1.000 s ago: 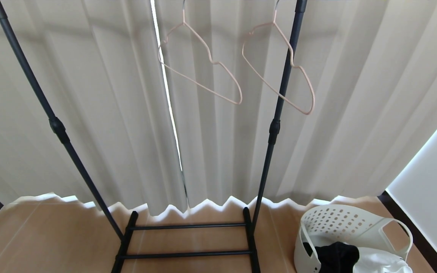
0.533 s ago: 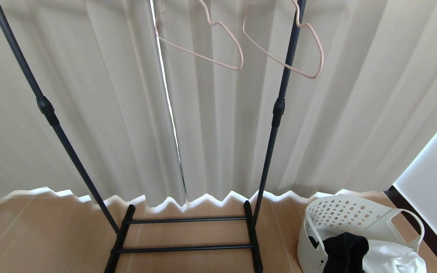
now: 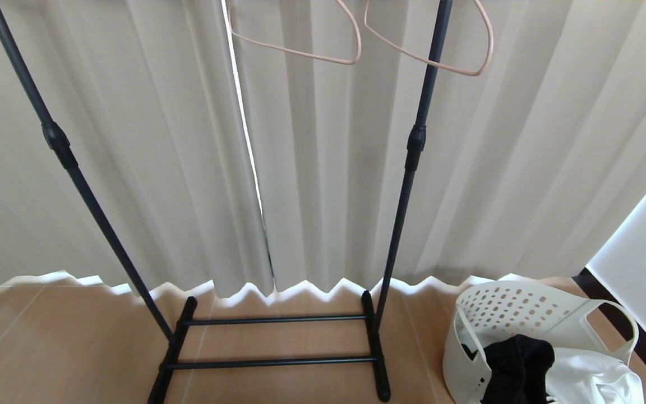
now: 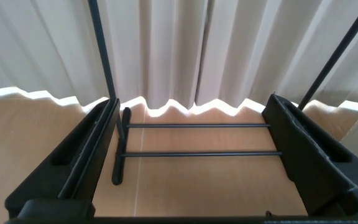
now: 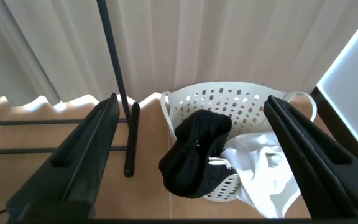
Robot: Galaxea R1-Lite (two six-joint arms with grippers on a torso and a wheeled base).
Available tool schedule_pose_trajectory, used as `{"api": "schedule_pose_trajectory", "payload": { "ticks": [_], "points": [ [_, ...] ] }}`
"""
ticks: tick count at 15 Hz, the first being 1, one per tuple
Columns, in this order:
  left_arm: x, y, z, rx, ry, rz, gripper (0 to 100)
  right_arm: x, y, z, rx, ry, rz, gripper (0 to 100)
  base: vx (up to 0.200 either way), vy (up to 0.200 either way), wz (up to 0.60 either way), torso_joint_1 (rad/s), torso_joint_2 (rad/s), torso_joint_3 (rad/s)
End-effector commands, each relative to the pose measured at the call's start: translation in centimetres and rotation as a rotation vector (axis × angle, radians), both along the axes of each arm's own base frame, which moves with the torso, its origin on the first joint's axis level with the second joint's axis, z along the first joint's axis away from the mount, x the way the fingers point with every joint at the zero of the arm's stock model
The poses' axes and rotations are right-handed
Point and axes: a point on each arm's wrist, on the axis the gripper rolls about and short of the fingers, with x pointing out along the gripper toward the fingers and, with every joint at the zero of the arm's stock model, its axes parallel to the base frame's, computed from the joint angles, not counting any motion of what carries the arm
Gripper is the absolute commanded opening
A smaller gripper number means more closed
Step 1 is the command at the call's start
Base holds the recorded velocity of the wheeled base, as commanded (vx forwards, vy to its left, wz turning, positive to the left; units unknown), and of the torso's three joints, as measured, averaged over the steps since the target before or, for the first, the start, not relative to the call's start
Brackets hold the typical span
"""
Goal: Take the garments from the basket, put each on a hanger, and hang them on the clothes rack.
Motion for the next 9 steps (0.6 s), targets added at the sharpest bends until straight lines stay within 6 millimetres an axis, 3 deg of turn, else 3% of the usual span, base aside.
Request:
{"api": "schedule_pose_trajectory", "payload": {
  "ticks": [1, 6, 9],
  "points": [
    [0.01, 0.0, -0.01, 0.0, 0.002, 0.0, 100, 0.0, 0.0, 0.0, 0.0, 0.0, 0.001, 100, 0.0, 0.0, -0.6, 0.002, 0.02, 0.017],
    [0.01, 0.0, -0.01, 0.0, 0.002, 0.0, 100, 0.0, 0.0, 0.0, 0.001, 0.0, -0.001, 100, 0.0, 0.0, -0.6, 0.002, 0.01, 0.0],
    [0.01, 0.0, -0.01, 0.0, 0.002, 0.0, 100, 0.0, 0.0, 0.0, 0.001, 0.0, -0.001, 100, 0.0, 0.0, 0.0, 0.0, 0.0, 0.0]
  ]
}}
